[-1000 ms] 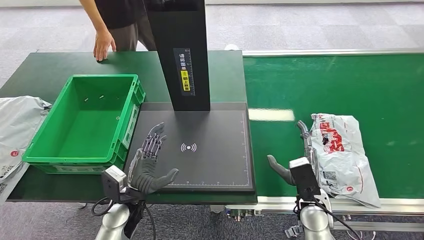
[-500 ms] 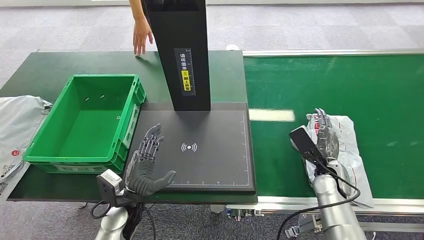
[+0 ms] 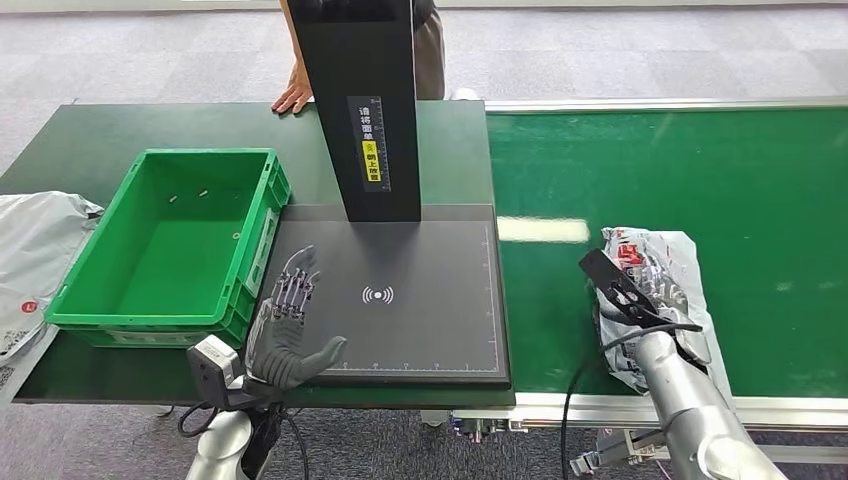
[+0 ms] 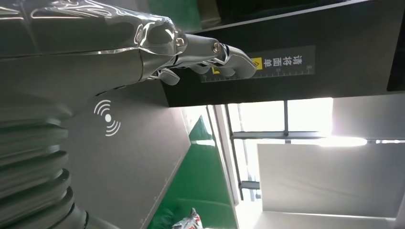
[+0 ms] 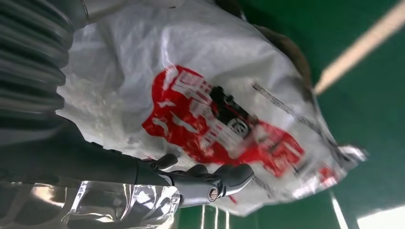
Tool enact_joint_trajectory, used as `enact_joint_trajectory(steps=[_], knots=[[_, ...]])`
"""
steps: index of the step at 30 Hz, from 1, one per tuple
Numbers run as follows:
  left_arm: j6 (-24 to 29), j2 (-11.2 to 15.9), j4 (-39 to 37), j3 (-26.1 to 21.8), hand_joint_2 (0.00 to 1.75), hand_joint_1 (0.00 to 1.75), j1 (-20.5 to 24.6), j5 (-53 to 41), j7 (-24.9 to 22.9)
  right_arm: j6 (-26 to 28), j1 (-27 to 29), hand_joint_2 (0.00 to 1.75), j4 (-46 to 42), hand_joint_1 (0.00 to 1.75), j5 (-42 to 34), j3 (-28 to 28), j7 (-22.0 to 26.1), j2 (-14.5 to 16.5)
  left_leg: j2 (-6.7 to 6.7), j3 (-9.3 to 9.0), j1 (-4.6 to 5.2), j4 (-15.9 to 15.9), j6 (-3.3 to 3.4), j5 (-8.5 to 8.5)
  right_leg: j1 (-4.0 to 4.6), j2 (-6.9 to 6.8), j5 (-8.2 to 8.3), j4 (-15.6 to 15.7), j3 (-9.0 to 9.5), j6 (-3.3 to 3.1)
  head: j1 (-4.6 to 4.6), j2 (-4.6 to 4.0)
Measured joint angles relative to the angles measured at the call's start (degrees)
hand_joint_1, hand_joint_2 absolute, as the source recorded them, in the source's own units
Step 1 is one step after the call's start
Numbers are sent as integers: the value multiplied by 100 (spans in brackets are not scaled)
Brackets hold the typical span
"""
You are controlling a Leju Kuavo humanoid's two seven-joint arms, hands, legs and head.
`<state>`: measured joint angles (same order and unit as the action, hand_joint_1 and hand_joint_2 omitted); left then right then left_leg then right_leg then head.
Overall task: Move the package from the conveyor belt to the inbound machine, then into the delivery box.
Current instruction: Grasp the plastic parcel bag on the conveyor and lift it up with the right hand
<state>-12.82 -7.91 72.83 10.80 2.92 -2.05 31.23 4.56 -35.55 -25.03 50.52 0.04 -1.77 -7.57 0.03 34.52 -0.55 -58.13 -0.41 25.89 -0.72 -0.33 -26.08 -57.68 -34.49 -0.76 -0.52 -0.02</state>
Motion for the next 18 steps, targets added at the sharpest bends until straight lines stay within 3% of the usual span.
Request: enact_joint_trajectory(steps=[6,13,17,18], knots=[[73,-16,-11,14,175,0,14,15,-73,-681,-52,175,377,0,632,394,-985,-118,-1,-1,0,-2,0,0,0,-2,0,0,1,0,-1,0],[105,-22,-37,48,175,0,6,15,-74,-754,-47,175,502,4,809,664,-1192,-154,-3,-2,0,-2,1,0,0,-5,-1,1,4,1,0,0],[134,-22,-39,70,175,0,3,13,-102,-859,-54,175,528,175,961,793,-1381,-154,-7,-5,0,-4,1,0,1,-11,-1,2,12,2,0,0],[138,-22,-39,77,175,0,3,11,-106,-896,-55,175,534,175,985,819,-1408,-153,-9,-7,0,-5,1,0,1,-13,-1,2,15,2,0,0]])
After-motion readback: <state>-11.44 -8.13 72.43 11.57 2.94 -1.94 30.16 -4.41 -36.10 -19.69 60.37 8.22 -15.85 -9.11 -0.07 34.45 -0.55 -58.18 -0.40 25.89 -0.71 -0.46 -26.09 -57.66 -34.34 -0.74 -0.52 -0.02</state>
